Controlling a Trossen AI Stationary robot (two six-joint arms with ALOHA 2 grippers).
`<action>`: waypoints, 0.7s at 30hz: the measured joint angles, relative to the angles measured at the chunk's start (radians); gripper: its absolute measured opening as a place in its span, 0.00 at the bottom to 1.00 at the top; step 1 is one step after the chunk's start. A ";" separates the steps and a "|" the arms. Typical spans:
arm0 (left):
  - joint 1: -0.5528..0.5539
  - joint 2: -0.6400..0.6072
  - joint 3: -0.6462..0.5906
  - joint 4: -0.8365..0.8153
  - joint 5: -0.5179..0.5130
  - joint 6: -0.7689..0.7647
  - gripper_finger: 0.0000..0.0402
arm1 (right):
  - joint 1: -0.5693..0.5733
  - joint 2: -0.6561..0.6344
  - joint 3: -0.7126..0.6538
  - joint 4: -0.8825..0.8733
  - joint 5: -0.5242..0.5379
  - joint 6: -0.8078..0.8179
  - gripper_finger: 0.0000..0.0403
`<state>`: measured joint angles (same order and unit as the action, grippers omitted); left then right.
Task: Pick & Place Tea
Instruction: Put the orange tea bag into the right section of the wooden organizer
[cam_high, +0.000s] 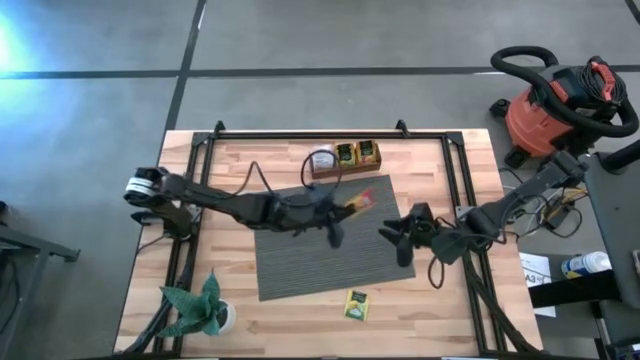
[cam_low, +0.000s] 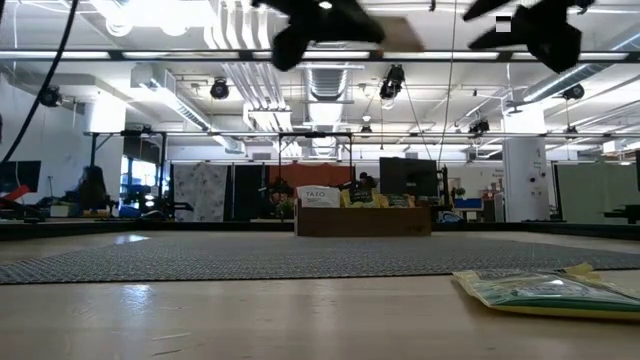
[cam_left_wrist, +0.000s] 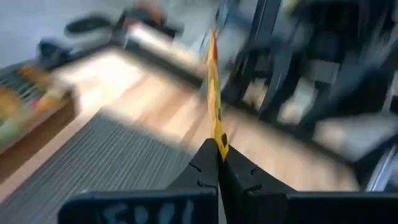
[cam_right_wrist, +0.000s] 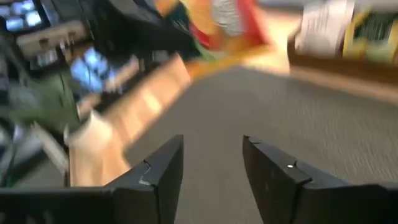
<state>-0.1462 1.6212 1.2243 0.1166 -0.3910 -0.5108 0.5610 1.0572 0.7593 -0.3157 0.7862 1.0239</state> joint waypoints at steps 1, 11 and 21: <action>-0.005 -0.020 0.000 -0.095 0.004 0.010 0.00 | 0.000 -0.012 0.000 -0.051 -0.044 0.015 0.41; -0.068 -0.051 0.000 -0.462 0.124 0.263 0.00 | -0.069 0.011 0.108 -0.208 -0.252 -0.299 0.38; -0.079 0.025 0.150 -0.731 0.128 0.461 0.00 | -0.161 0.238 0.405 -0.362 -0.376 -0.696 0.38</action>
<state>-0.2249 1.6462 1.3740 -0.6139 -0.2633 -0.0500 0.4002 1.2957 1.1644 -0.6773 0.4097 0.3275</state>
